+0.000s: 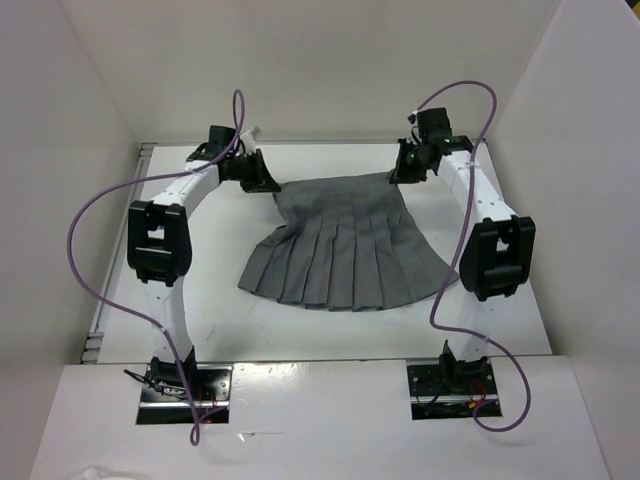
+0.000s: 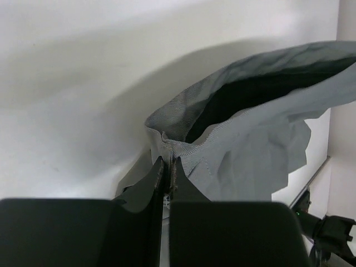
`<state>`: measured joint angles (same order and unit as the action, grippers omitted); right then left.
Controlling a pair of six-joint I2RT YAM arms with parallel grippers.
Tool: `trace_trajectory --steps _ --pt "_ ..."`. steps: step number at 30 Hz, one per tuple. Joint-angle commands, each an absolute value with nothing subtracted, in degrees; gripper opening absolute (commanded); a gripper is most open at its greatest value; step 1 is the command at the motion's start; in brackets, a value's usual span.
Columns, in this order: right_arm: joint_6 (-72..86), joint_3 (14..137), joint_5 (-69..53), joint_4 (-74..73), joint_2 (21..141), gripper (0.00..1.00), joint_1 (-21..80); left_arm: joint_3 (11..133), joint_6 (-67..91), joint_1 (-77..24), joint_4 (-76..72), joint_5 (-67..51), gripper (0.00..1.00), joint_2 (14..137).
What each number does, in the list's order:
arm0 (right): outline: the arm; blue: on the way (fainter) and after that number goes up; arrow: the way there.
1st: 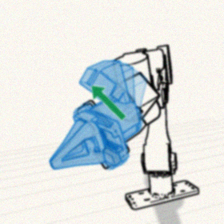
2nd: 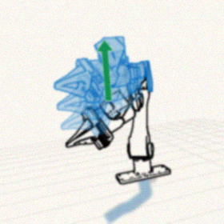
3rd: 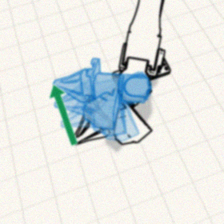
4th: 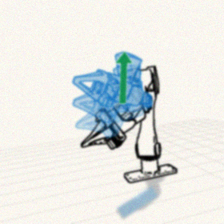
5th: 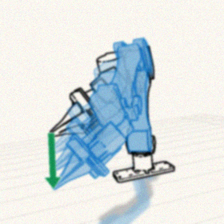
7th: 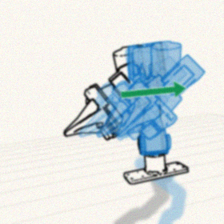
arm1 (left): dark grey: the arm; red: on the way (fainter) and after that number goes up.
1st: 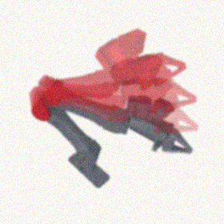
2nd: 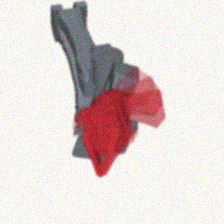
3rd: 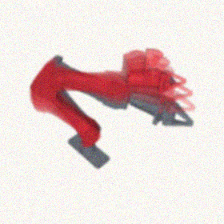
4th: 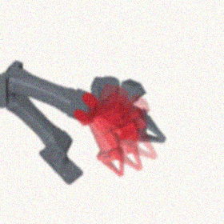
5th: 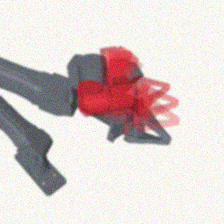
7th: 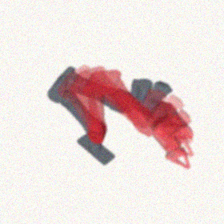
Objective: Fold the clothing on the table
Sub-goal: Fold the skirt
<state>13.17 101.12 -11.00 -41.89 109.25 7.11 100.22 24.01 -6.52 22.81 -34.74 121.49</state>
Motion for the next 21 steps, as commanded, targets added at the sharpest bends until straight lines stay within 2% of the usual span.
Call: trace_trajectory --steps 1,14,21 --pt "13.5 98.3 -10.8 -44.0 99.7 0.00 6.8 97.7 22.3 -5.7 22.0 -34.2 0.00 111.6" --pt "15.5 88.0 -11.9 -52.4 90.6 0.00 6.8 86.1 22.9 -7.9 26.9 -37.4 0.00 97.7" --pt "20.7 86.0 -8.2 -57.0 88.9 0.00 6.8 77.1 23.5 -11.8 32.4 -33.2 0.00 91.3"
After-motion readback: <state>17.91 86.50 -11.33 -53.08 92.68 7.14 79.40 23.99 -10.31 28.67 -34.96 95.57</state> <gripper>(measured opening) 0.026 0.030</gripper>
